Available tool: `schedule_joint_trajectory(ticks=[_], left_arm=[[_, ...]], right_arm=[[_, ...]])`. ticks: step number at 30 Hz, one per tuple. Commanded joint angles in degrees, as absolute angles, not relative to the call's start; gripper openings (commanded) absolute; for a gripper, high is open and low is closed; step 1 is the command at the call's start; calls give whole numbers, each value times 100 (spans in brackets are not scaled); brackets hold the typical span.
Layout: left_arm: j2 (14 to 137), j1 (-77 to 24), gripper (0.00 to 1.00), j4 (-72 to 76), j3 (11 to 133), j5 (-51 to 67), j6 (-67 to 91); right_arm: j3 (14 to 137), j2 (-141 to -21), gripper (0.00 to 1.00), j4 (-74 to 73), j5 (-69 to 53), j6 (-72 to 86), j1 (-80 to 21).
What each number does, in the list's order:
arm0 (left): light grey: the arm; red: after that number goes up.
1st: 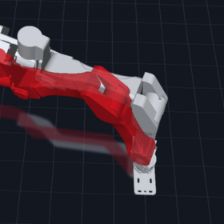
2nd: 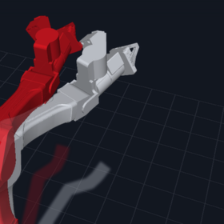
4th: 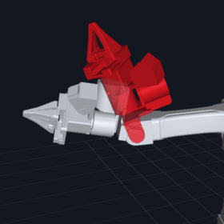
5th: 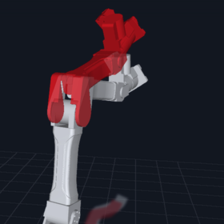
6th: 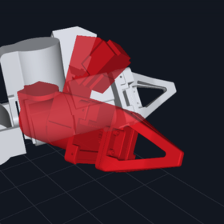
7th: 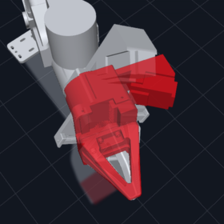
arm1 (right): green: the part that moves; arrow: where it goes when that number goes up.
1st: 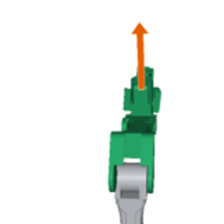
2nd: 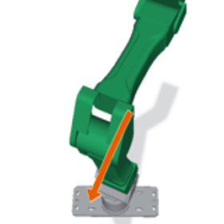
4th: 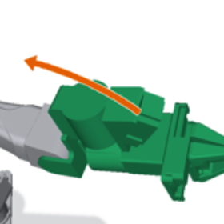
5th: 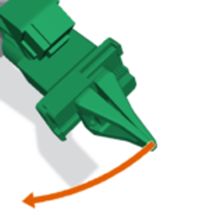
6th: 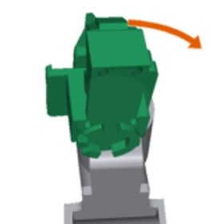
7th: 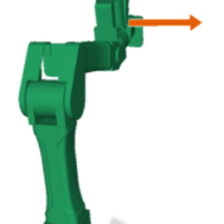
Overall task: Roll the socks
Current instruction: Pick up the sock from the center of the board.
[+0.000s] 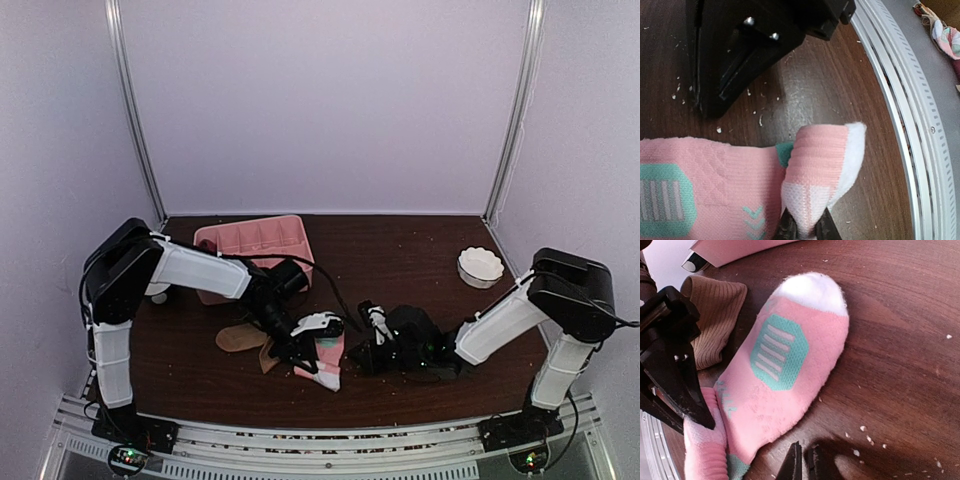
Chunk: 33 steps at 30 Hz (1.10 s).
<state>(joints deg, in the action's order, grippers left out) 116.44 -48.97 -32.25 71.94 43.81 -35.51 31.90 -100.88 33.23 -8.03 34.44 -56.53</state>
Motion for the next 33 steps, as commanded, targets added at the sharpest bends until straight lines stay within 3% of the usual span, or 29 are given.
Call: schedule_joint_trajectory(ticks=[1,6,12,23,33], left_arm=[[11979,-4981,1,-3497,7220,4109,-3624],[12002,-5072,3,-3874,7395,4100,-4102],[11999,-5339,3,-3949,7515,4208,-4166],[12138,-5558,2,-4127,7625,3983,-4367],[12099,-5439,1,-4094,7442,3996,-4367]], right_arm=[[3007,-9823,7,2536,-417,3308,-5662],[2655,-9234,8,2916,-175,3253,-5695],[3196,-9212,9,2843,-349,3145,-5703],[3680,-10458,8,3331,-578,3668,-5689],[2765,-10651,8,4080,-238,4033,-5501]])
